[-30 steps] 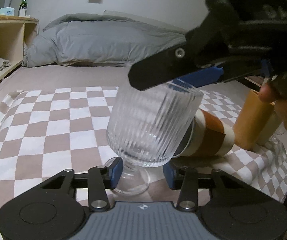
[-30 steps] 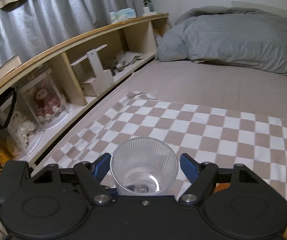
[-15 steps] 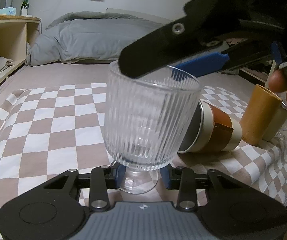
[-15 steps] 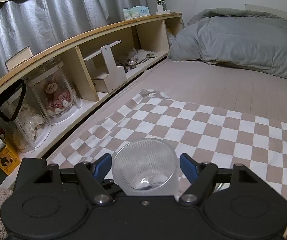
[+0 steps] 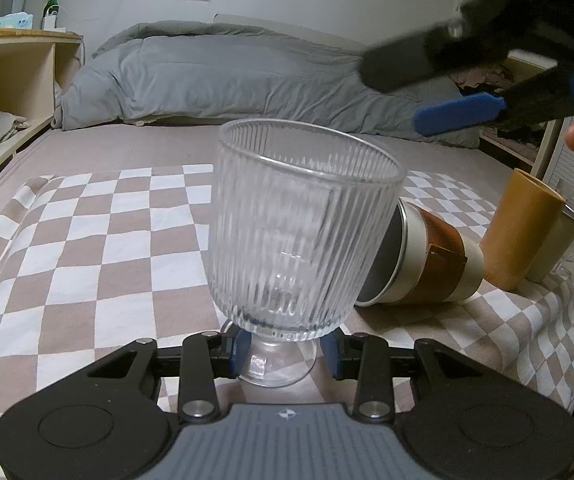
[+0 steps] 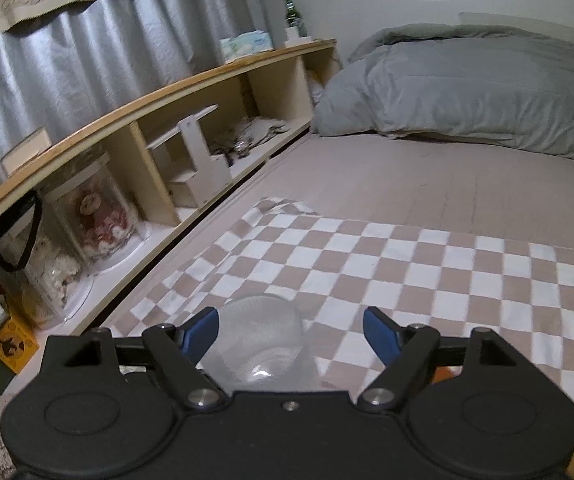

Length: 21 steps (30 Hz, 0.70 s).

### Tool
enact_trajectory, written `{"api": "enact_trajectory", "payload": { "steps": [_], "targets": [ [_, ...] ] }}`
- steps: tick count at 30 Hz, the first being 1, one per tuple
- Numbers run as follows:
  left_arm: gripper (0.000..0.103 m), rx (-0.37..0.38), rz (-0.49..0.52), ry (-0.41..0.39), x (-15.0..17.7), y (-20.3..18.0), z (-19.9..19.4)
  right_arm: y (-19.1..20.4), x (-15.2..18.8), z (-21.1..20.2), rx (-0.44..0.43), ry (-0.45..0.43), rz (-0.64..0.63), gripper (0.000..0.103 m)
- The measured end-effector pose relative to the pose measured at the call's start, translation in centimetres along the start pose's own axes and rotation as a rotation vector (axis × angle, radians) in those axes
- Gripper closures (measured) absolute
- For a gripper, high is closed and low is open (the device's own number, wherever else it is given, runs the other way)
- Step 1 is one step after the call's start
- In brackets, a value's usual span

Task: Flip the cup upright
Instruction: 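Grasp the tipped brown-sleeved cup rim with the right tool while the left tool releases the glass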

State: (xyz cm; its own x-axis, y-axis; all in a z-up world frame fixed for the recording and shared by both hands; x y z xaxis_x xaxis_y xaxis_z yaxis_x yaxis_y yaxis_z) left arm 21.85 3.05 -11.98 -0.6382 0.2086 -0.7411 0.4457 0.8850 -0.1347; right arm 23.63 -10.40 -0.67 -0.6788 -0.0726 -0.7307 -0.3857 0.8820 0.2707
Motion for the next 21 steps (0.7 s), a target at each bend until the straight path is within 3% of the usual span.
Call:
{"api": "enact_trajectory", "payload": {
  "steps": [3, 7, 11, 15, 21],
  "targets": [
    [0.064, 0.001, -0.002, 0.001, 0.0, 0.0, 0.0, -1.9, 0.0, -0.2, 0.087, 0.006, 0.03, 0.023],
    [0.064, 0.001, -0.003, 0.002, -0.1, 0.0, 0.0, -4.2, 1.0, 1.5, 0.213, 0.114, 0.081, 0.034],
    [0.065, 0.002, -0.002, 0.003, 0.0, -0.1, 0.0, -5.6, 2.2, 3.7, 0.285, 0.228, 0.135, 0.039],
    [0.063, 0.01, 0.001, 0.005, 0.0, -0.2, -0.3, -5.3, 2.3, 4.3, 0.324, 0.236, 0.094, 0.04],
    [0.057, 0.016, 0.013, 0.013, 0.1, -0.6, -0.8, -4.0, 2.5, 2.7, 0.334, 0.232, -0.013, 0.074]
  ]
}}
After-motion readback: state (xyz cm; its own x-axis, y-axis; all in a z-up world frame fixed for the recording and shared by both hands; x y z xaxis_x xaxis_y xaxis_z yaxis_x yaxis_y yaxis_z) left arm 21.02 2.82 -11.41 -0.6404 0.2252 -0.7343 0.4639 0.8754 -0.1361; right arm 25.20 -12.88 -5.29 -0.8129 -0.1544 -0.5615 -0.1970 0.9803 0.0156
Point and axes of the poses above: each gripper's, at about its wrist camera, not at the fingertips, and z roughly the way its jaws point, y to its left, x to its underside, the point moved 6 cm from there along z, roughly the way its jaws point, and after that the axes turned 5 degrees about y, right-handed, at the moved point
